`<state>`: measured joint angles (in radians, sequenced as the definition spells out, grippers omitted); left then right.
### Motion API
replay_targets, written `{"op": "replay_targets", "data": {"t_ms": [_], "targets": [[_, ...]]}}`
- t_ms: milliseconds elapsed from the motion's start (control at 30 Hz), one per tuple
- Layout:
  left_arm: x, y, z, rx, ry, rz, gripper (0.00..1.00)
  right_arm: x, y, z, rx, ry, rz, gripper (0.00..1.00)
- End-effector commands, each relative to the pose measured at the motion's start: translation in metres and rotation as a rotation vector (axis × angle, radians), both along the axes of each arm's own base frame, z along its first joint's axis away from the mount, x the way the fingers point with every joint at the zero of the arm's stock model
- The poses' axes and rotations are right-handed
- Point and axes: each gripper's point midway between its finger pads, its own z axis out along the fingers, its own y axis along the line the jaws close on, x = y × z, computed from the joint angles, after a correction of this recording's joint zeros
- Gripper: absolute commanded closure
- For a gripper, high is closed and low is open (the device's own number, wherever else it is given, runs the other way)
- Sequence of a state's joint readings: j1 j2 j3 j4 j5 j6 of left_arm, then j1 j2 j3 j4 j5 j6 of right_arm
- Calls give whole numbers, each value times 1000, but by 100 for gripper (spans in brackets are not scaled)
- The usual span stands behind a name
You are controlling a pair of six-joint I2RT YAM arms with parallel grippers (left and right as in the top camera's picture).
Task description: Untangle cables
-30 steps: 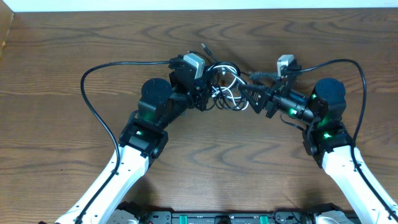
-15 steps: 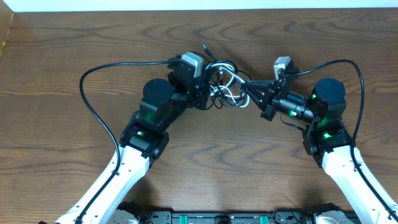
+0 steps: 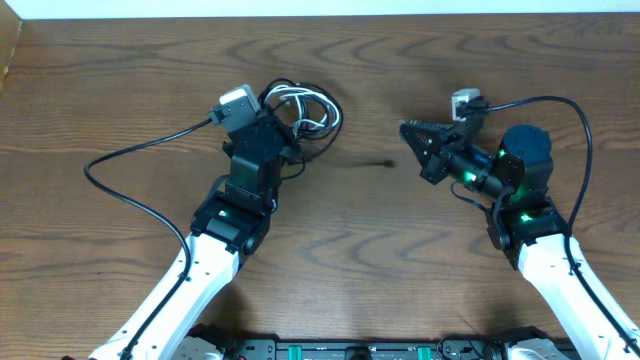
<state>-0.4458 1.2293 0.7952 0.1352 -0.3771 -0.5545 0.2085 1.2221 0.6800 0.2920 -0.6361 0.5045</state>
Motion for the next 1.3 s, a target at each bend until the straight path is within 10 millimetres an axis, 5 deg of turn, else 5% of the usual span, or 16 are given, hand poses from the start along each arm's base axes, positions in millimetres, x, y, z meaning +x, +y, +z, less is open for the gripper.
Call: {"op": "replay_targets", "data": {"t_ms": [0, 200, 433, 833, 900, 1033, 1267], "targets": [[1, -15, 15, -37, -34, -84, 92, 10, -9, 6, 18, 12, -76, 81], [-20, -96, 42, 97, -179, -640, 92, 6, -5, 7, 3, -13, -35, 56], [-43, -126, 52, 149, -273, -884, 92, -11, 12, 23, 2, -120, 119, 42], [-40, -126, 71, 152, -355, -863, 92, -33, 26, 32, -14, -234, 283, 51], [-39, -126, 74, 148, -367, -861, 92, -33, 26, 32, -15, -237, 285, 62], [-39, -126, 75, 149, -371, -860, 92, -32, 26, 32, -16, -236, 282, 99], [-35, -122, 72, 157, -354, -830, 92, -31, 25, 32, -17, -237, 274, 99]]}}
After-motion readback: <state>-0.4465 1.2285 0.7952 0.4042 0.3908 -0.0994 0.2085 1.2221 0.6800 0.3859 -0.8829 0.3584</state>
